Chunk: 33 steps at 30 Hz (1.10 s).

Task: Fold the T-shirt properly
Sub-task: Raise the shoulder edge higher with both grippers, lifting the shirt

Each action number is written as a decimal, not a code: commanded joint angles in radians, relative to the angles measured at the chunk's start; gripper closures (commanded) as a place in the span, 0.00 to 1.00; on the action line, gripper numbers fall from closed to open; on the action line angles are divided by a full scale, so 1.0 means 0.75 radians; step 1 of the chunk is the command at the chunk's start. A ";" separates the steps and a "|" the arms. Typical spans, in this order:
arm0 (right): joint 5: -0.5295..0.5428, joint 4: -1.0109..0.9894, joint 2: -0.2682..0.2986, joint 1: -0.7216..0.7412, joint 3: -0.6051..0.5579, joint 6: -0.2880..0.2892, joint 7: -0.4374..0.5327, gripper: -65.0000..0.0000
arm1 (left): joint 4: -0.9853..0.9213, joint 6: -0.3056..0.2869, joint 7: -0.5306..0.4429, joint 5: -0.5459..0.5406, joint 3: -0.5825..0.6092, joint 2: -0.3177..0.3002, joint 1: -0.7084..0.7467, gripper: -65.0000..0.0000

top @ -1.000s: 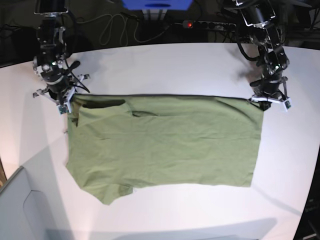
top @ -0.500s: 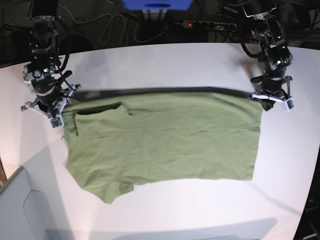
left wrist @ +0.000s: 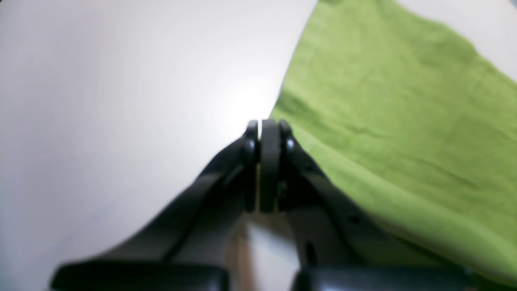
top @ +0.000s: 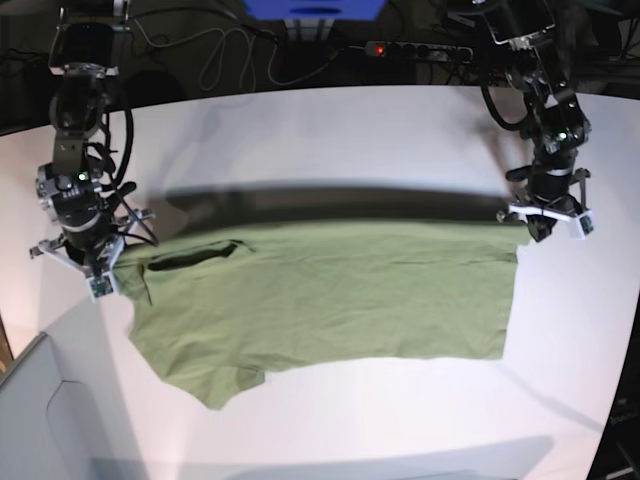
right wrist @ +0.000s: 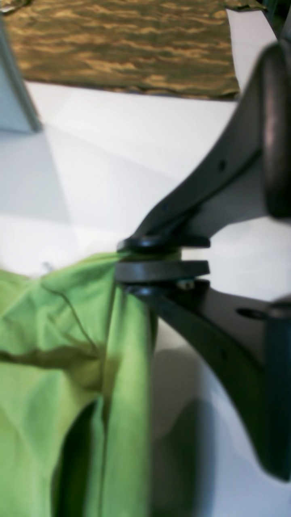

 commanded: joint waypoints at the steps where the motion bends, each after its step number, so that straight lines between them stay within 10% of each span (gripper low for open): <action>1: -0.007 0.024 -0.002 0.028 0.014 0.017 0.017 1.00 | 0.022 0.005 -0.037 -0.005 -0.006 -0.017 -0.020 1.00; 33: -0.003 0.128 -0.051 -0.001 0.034 0.017 0.048 1.00 | 0.041 0.005 0.016 -0.005 -0.072 -0.013 -0.039 1.00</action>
